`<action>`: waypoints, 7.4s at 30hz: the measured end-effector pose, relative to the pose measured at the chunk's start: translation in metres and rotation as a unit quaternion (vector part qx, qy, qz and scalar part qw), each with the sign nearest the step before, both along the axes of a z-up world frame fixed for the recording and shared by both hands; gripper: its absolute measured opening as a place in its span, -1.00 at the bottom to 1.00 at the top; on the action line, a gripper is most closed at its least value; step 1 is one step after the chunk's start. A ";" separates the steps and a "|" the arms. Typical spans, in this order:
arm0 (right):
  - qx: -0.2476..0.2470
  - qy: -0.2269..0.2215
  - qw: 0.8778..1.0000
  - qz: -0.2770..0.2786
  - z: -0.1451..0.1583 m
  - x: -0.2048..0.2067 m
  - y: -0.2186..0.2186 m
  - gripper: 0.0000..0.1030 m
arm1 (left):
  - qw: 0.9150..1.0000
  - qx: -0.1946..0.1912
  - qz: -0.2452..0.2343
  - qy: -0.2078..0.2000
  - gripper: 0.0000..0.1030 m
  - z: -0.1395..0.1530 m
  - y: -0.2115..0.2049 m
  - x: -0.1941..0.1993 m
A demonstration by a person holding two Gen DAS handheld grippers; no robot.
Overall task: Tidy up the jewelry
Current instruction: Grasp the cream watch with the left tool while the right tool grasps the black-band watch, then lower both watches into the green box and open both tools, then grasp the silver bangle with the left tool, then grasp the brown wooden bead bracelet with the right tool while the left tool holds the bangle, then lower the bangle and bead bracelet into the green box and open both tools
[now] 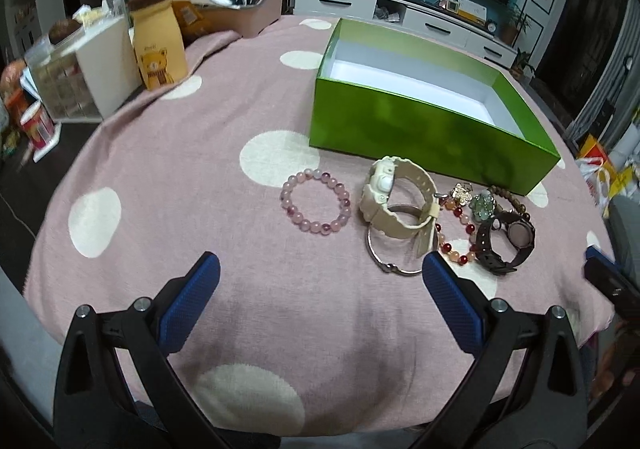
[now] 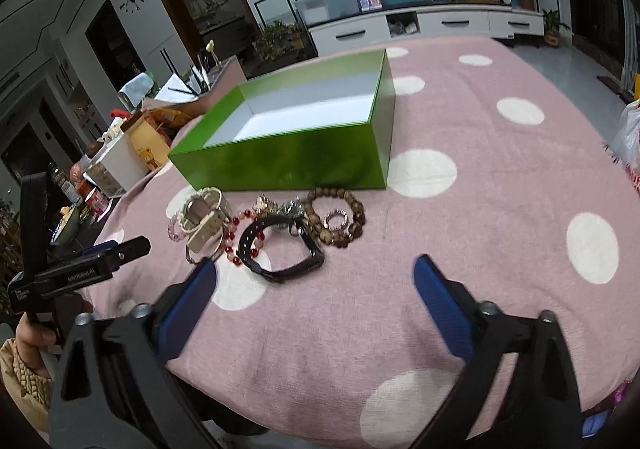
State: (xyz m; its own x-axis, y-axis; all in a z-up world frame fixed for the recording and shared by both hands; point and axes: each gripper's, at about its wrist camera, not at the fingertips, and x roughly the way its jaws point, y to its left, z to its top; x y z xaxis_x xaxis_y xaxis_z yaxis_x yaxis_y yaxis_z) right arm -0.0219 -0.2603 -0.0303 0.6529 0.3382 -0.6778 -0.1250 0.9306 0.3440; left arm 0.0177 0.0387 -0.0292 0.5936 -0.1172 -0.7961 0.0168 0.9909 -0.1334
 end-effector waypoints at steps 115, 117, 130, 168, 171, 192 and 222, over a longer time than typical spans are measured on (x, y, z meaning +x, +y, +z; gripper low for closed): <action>0.017 -0.044 0.997 -0.064 0.023 0.007 -0.032 0.08 | 1.000 0.017 0.009 -0.010 0.70 0.035 -0.011 0.024; 0.014 -0.043 0.997 -0.060 0.022 0.002 -0.030 0.08 | 1.000 0.015 0.004 -0.006 0.70 0.031 -0.011 0.018; 0.001 -0.020 0.999 -0.031 -0.005 -0.013 -0.015 0.08 | 0.999 -0.013 -0.022 0.024 0.53 -0.008 -0.025 -0.005; -0.017 0.000 1.000 -0.022 -0.025 0.028 -0.013 -0.30 | 0.995 -0.022 -0.096 -0.017 -0.94 -0.009 -0.058 0.026; -0.025 0.005 0.999 -0.022 -0.029 0.037 -0.009 -0.38 | 0.995 -0.031 -0.092 -0.025 -0.94 -0.003 -0.052 0.021; -0.132 0.018 0.991 -0.015 -0.033 0.065 0.017 -0.80 | 0.994 -0.056 -0.084 -0.044 -0.92 0.013 -0.032 0.008; -0.111 -0.143 0.983 0.021 0.096 0.067 0.017 -0.80 | 0.988 -0.039 -0.096 -0.113 -0.92 0.089 -0.048 0.055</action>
